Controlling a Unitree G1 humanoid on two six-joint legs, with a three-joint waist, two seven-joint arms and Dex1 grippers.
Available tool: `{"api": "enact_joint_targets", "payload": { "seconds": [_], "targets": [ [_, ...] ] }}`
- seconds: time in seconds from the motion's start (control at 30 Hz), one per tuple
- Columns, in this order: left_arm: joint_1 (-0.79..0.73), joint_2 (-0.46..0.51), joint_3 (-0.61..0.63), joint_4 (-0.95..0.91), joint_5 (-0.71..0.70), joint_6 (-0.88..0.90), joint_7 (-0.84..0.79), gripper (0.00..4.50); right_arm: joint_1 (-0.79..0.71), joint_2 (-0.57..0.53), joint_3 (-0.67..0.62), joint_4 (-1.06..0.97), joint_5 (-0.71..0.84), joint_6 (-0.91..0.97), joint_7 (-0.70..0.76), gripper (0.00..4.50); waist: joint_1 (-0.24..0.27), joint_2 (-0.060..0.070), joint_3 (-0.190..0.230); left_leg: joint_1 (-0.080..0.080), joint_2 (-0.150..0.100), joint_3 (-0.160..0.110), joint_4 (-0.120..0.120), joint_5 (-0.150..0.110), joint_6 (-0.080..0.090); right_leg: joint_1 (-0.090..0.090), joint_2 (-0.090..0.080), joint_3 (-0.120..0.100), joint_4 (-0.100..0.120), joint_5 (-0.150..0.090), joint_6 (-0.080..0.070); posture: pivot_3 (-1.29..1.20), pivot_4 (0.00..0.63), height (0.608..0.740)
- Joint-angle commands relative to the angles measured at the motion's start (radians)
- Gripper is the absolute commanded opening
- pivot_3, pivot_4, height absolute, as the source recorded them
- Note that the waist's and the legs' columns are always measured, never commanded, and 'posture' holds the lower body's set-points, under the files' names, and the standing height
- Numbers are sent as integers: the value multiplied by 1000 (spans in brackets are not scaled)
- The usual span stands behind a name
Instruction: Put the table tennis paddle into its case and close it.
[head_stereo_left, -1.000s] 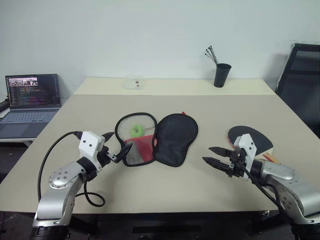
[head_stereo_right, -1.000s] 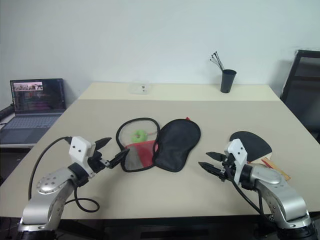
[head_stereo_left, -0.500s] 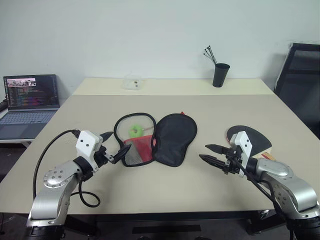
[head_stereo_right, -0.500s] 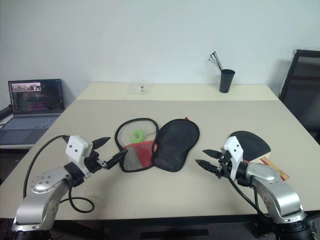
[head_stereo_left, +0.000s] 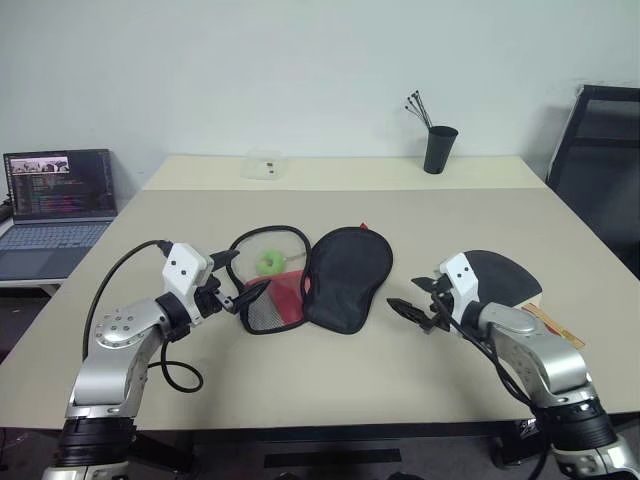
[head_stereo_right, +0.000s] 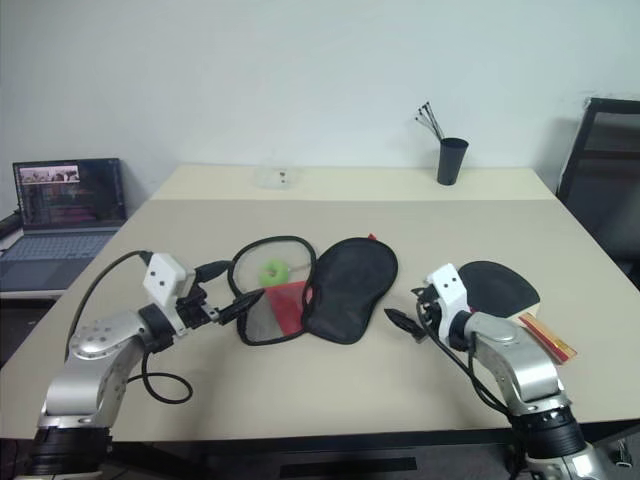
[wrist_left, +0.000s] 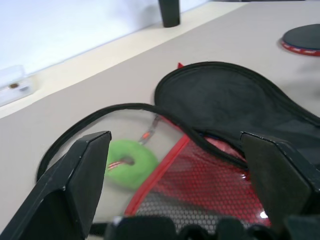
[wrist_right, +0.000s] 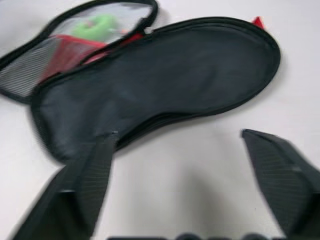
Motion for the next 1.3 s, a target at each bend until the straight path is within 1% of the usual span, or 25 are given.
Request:
{"api": "enact_joint_targets", "payload": {
  "seconds": [0.03, 0.17, 0.3, 0.5, 0.7, 0.8, 0.87, 1.0, 1.17, 1.3],
  "targets": [
    [-33, 2, -12, 2, 4, -33, -15, 4500, -50, 66, -21, 16, 23, 99, -68, 4437, -1, 0, 0, 0, 0, 0, 0, 0, 0, 0, 0, 0, 0, 0, 0, 0, 150, 740],
    [-45, 3, -23, 15, 4, -43, -25, 4500, -78, 145, -37, 21, 53, 205, -109, 4437, -2, 0, 0, 0, 0, 0, 0, 0, 0, 0, 0, 0, 1, 0, 0, 0, 150, 740],
    [-50, 6, -26, 22, 3, -47, -28, 4500, -83, 191, -1, 12, 53, 236, -113, 4437, -3, 0, 0, 0, 0, 0, 0, 0, 0, 0, 0, 0, 1, 0, 0, 0, 150, 740],
    [-49, 7, -27, 22, 5, -48, -29, 4500, -108, 233, 73, 66, 9, 214, -112, 4437, -3, 0, 0, 0, 1, 0, 0, 0, 0, 0, 0, 0, 1, 0, 0, 0, 150, 740],
    [-39, 6, -25, 10, 8, -47, -25, 4500, -153, 284, 118, 130, -22, 172, -108, 4437, -5, 0, 0, 1, 1, 0, 1, 0, 0, 0, 0, 0, 2, 0, 0, 0, 150, 740],
    [-36, 6, -24, 5, 9, -46, -23, 4500, -168, 299, 103, 155, -32, 154, -124, 3868, -5, 0, 0, 0, 2, 0, 0, 0, 0, 0, 1, 0, 2, 0, 0, 0, 150, 740],
    [-33, 4, -24, 2, 10, -47, -22, 4500, -178, 311, 55, 173, -21, 165, -149, 3187, -5, 0, 0, 0, 2, 0, 0, 0, 0, -1, 1, 0, 2, 0, 0, 0, 150, 740],
    [-33, 0, -29, 2, 13, -49, -22, 4500, -200, 374, -132, 187, 82, 264, -226, 1818, -4, 0, 0, 0, 1, 0, 0, 0, 0, -1, 1, 1, 2, 0, 0, 0, 150, 740],
    [-47, -7, -43, 8, 17, -54, -33, 4500, -188, 364, -219, 137, 135, 362, -261, 69, -4, 0, 0, 0, 1, 0, 0, 0, 0, -1, 0, 1, 2, 0, 0, 0, 150, 740],
    [-77, -16, -64, 21, 21, -60, -44, 4500, -146, 333, -242, 67, 166, 442, -268, 24, -3, 0, 0, 0, 1, 0, 0, 0, 0, -1, 0, 0, 1, 0, 0, 0, 150, 740]
  ]
}}
